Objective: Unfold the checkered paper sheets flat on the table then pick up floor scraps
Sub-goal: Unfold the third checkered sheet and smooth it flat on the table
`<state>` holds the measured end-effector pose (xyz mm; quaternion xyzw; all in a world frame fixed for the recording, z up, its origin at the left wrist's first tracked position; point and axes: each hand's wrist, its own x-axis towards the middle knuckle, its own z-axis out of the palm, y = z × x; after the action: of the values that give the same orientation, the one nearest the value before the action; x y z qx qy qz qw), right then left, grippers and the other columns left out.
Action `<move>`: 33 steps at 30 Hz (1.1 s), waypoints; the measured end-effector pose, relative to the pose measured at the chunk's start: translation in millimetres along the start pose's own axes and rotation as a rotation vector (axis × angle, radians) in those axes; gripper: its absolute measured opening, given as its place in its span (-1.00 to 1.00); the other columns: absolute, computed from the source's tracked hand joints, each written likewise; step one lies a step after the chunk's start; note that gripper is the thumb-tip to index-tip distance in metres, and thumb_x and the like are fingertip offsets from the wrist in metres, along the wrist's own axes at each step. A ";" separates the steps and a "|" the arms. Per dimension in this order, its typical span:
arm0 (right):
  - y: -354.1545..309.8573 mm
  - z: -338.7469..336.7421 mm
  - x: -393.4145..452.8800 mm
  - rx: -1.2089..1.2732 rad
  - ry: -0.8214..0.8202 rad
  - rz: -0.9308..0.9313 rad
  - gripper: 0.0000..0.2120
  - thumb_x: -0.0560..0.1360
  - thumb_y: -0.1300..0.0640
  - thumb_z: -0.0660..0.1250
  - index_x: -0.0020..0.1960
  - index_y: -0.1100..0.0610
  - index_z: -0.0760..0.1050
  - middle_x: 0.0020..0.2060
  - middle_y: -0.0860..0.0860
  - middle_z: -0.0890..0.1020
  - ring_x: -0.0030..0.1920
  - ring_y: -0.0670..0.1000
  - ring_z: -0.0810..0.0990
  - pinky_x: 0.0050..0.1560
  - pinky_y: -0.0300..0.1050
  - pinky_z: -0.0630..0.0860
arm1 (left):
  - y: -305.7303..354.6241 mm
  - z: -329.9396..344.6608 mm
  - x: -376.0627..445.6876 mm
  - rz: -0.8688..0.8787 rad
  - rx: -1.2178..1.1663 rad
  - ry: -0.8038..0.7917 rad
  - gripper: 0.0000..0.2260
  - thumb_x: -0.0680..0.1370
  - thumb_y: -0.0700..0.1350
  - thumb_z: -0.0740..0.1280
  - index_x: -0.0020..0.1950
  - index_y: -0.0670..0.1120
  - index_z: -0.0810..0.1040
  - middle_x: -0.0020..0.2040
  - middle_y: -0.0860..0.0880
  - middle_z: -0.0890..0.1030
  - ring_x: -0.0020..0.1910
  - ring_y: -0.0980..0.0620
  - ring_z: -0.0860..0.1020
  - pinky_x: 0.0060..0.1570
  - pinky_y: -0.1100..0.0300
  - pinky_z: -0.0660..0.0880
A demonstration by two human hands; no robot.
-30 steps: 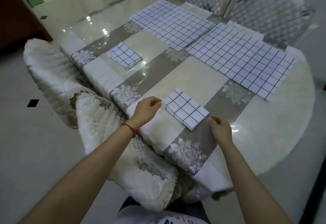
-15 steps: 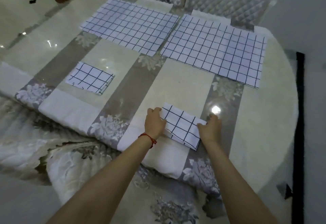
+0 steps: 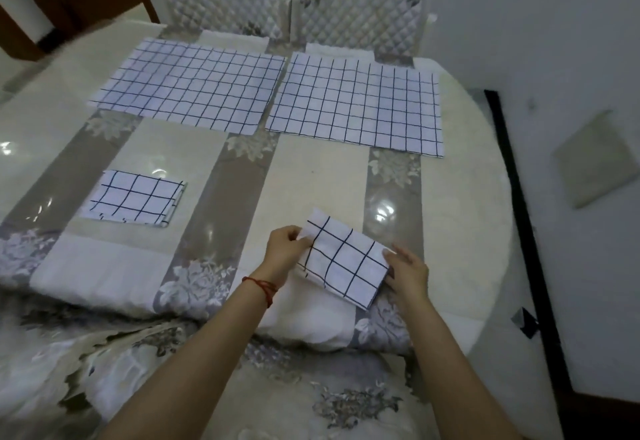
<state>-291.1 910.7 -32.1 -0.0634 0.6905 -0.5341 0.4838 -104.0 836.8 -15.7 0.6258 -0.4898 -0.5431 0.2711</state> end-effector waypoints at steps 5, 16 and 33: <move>-5.7 -18.5 -20.9 0.043 -0.035 0.132 -0.79 0.48 0.24 0.32 0.08 0.31 0.51 -0.07 0.23 0.60 -0.09 0.18 0.58 -0.24 -0.06 0.55 | 23.4 4.9 -17.0 0.011 -0.163 0.035 -0.80 0.48 -0.28 0.32 -0.34 -0.10 0.52 -0.36 -0.05 0.53 -0.36 0.00 0.48 -0.41 0.25 0.42; -77.3 -46.8 -66.8 -0.146 -0.160 -0.304 -0.85 0.43 0.24 0.38 -0.30 0.26 0.54 -0.38 0.12 0.49 -0.28 0.07 0.44 -0.20 -0.06 0.42 | 75.2 42.0 -81.1 0.262 0.125 0.005 -0.74 0.47 -0.07 0.37 0.14 -0.07 0.50 0.13 -0.07 0.54 0.06 0.02 0.52 0.08 0.20 0.46; -104.8 -55.4 -109.7 -0.121 -0.320 -0.496 -0.73 0.39 0.12 0.43 -0.46 0.03 0.48 -0.56 -0.10 0.48 -0.45 -0.11 0.44 -0.37 -0.25 0.39 | 110.7 71.6 -145.1 0.388 -0.224 -0.183 -0.86 0.42 -0.29 0.41 -0.33 -0.12 0.64 -0.48 0.06 0.62 -0.43 0.25 0.57 -0.39 0.43 0.47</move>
<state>-319.3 970.2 115.4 -0.3424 0.5995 -0.5770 0.4365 -196.9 940.9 122.0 0.4341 -0.5601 -0.5862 0.3928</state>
